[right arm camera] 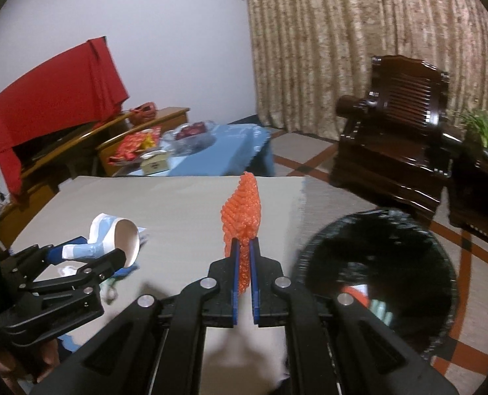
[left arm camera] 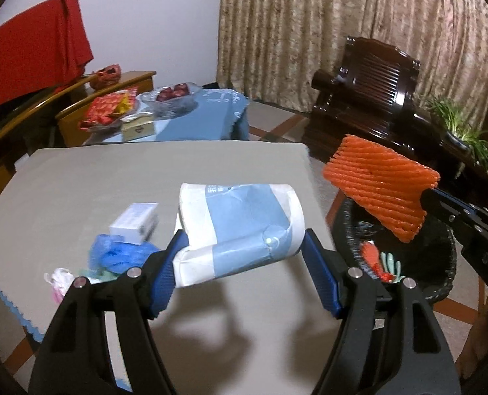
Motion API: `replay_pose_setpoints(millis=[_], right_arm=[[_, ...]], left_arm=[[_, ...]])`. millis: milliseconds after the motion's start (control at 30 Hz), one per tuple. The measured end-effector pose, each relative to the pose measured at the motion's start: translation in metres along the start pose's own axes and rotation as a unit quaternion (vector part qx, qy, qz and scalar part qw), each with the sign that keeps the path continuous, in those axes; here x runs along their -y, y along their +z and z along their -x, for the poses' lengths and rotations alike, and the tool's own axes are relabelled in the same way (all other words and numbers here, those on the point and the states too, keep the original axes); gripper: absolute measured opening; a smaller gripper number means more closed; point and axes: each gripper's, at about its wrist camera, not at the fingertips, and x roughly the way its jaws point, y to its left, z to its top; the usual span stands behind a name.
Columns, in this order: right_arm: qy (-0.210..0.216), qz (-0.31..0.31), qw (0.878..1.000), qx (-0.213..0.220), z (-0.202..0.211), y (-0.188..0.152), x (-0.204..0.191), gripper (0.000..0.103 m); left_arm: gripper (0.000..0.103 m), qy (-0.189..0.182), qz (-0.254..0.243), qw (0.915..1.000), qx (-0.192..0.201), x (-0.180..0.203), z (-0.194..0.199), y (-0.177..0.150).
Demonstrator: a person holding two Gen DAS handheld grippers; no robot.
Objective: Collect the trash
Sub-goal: 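Carry the paper cup and orange net to the black bin and release both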
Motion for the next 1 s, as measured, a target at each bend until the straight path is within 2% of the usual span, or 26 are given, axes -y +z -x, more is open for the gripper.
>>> replay_pose_setpoints(millis=[200,433,700,1000], right_arm=[[-0.031,-0.013,0.999,-0.003,0.009,-0.01,0.052,0.006],[-0.059,-0.035,0.998,-0.009,0.011,-0.02,0.101,0.006],[-0.08,-0.052,0.995,-0.02,0.004,-0.028,0.141,0.006],[-0.099,-0.068,0.992,-0.032,-0.006,-0.035,0.177,0.006]], left_arm=[[0.069,-0.015,-0.02,0.9997,-0.006,0.066,-0.011,0.001],[0.069,-0.045,-0.042,0.998,-0.013,0.12,-0.023,0.0],[0.069,-0.067,-0.061,0.9954,-0.03,0.166,-0.046,-0.002],[0.069,-0.085,-0.071,0.9924,-0.054,0.2,-0.078,-0.006]])
